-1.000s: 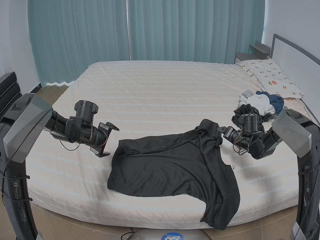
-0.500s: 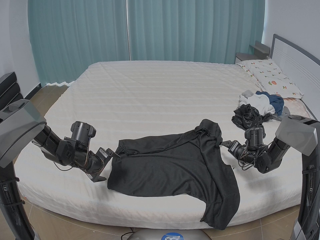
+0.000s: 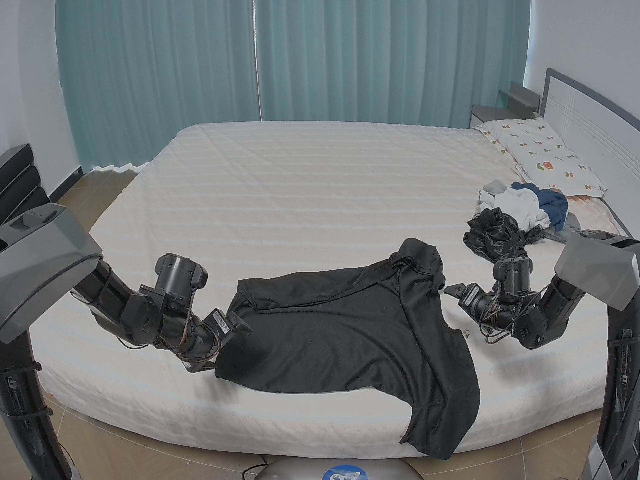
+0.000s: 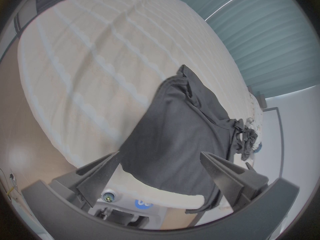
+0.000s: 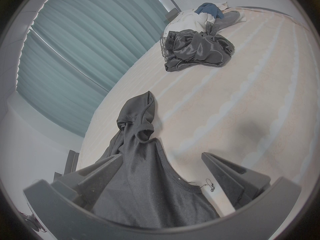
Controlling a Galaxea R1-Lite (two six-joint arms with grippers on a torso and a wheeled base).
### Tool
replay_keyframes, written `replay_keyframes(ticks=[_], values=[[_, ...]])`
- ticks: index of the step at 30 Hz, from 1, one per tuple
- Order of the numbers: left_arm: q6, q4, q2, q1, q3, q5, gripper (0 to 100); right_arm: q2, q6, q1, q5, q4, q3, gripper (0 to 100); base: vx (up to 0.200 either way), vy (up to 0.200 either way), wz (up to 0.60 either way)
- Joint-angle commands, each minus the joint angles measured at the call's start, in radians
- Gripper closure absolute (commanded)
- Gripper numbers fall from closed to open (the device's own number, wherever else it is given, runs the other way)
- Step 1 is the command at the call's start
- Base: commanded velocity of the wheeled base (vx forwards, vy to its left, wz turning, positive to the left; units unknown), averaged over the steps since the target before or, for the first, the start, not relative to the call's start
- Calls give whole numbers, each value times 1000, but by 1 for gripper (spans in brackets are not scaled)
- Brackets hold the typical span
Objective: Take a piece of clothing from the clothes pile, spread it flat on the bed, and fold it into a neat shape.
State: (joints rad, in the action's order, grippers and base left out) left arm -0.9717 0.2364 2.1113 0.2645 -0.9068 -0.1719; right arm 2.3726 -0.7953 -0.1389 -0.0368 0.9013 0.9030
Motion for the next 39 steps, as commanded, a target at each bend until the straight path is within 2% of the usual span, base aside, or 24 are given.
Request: replay_keyframes(ticks=[1, 2, 4, 5, 16, 20, 24, 28, 29, 33, 36, 37, 39], values=[[22, 0, 49, 35, 2, 68, 0, -1, -1, -7, 0, 1, -1, 0, 0, 0, 0], [34, 1, 62, 50, 5, 97, 0, 1, -1, -8, 0, 1, -1, 0, 0, 0, 0], [34, 1, 62, 50, 5, 97, 0, 1, -1, -8, 0, 1, -1, 0, 0, 0, 0], [45, 1, 72, 65, 9, 137, 0, 2, -1, -8, 0, 1, -1, 0, 0, 0, 0], [50, 0, 95, 84, 5, 150, 0, -6, -1, -13, 0, 5, -4, 0, 0, 0, 0], [53, 0, 116, 96, -9, 195, 0, -6, 2, -13, 0, 15, -13, 0, 0, 0, 0], [136, 1, 136, 107, -3, 230, 0, -6, 7, -14, 0, 15, -15, 0, 0, 0, 0], [145, 1, 147, 107, -12, 235, 0, -12, 10, -14, -3, 15, -33, 0, 0, 0, 0], [145, 3, 150, 107, -12, 238, 100, -13, 11, -14, -5, 15, -35, 0, 0, 0, 0], [142, 17, 150, 104, -14, 244, 100, -46, 36, -8, -61, 11, -75, 0, 0, 0, 0], [140, 20, 150, 93, -12, 244, 100, -64, 108, 4, -120, 4, -121, 0, 0, 0, 0], [140, 18, 148, 93, -12, 244, 100, -64, 111, 5, -121, 4, -122, 0, 0, 0, 0], [140, 17, 144, 78, 0, 244, 100, -59, 180, 18, -147, 1, -156, 0, 0, 0, 0]])
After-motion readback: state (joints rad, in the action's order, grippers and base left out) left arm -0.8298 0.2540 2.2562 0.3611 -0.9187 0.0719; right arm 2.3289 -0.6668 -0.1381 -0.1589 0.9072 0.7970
